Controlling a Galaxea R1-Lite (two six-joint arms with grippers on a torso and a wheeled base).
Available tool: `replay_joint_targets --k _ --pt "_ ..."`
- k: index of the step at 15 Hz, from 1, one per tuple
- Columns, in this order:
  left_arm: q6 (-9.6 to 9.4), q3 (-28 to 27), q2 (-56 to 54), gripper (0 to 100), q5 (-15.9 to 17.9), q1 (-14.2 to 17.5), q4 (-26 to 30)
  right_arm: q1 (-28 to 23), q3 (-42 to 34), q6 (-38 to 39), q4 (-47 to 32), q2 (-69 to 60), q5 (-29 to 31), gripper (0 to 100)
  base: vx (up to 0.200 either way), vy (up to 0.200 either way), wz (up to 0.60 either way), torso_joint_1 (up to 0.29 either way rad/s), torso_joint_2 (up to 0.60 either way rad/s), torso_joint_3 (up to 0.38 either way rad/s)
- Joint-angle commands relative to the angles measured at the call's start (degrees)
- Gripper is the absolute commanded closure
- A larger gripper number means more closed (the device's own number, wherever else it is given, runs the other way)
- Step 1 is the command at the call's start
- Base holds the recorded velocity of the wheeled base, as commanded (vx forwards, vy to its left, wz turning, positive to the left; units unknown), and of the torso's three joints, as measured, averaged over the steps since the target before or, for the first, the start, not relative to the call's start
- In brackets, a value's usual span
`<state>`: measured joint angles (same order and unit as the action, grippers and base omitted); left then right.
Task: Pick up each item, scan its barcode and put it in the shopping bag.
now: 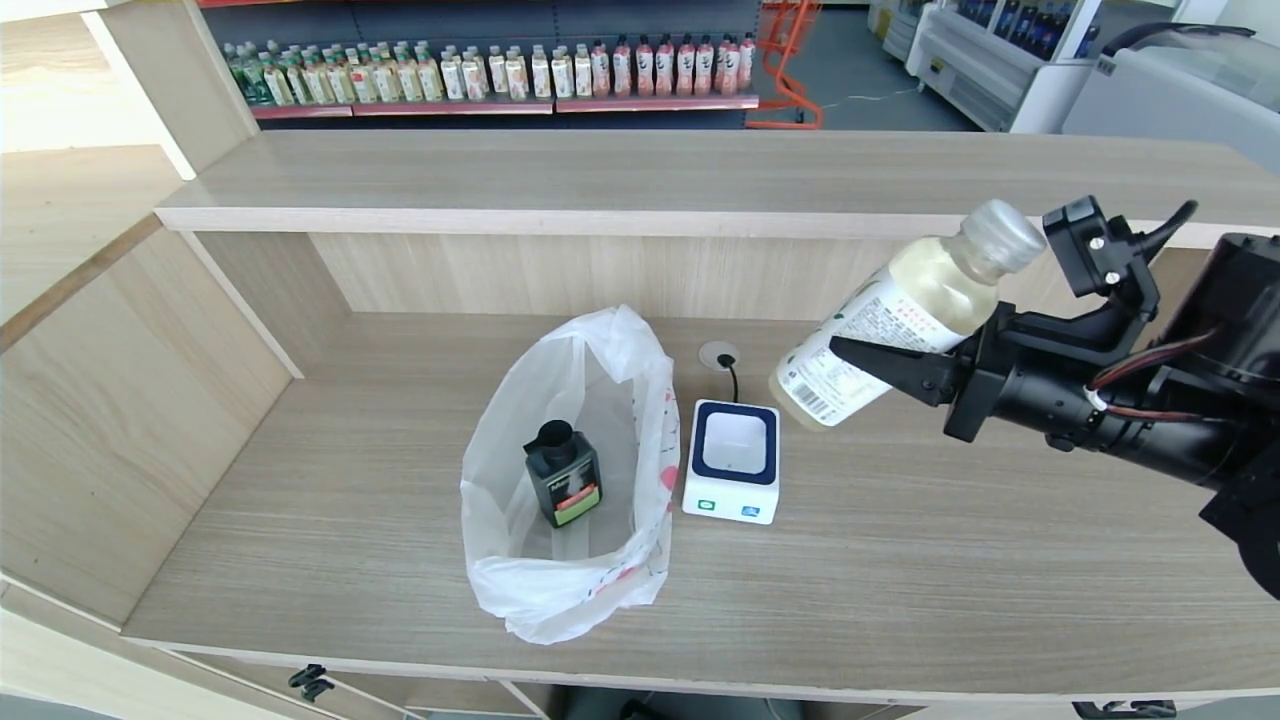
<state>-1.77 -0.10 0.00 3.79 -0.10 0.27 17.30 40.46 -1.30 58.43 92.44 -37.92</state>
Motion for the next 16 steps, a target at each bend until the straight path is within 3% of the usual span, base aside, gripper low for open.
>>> replay_joint_targets --k 1,4,6,11,16 --pt "0.01 0.01 0.0 0 -0.01 0.01 0.0 0.19 -0.03 0.07 -2.36 -1.39 0.04 100 0.0 0.0 0.0 0.0 0.0 0.0" --pt "0.01 0.01 0.09 0 -0.01 0.01 0.0 0.19 -0.12 0.16 -3.5 -1.83 0.04 100 0.0 0.0 0.0 0.0 0.0 0.0" --pt "0.01 0.01 0.09 0 -0.01 0.01 0.0 0.37 -0.21 2.62 -3.5 -1.83 0.04 100 0.0 0.2 0.0 -0.002 0.0 0.0" --pt "0.01 0.01 0.09 0 -0.01 0.01 0.0 4.59 1.73 8.86 -8.42 -1.65 5.93 100 0.0 0.04 0.0 0.0 0.0 0.001" --pt "0.01 0.01 0.09 0 -0.01 0.01 0.0 10.3 6.39 12.55 -9.21 3.71 7.95 100 0.0 0.0 0.0 0.0 0.0 0.0"
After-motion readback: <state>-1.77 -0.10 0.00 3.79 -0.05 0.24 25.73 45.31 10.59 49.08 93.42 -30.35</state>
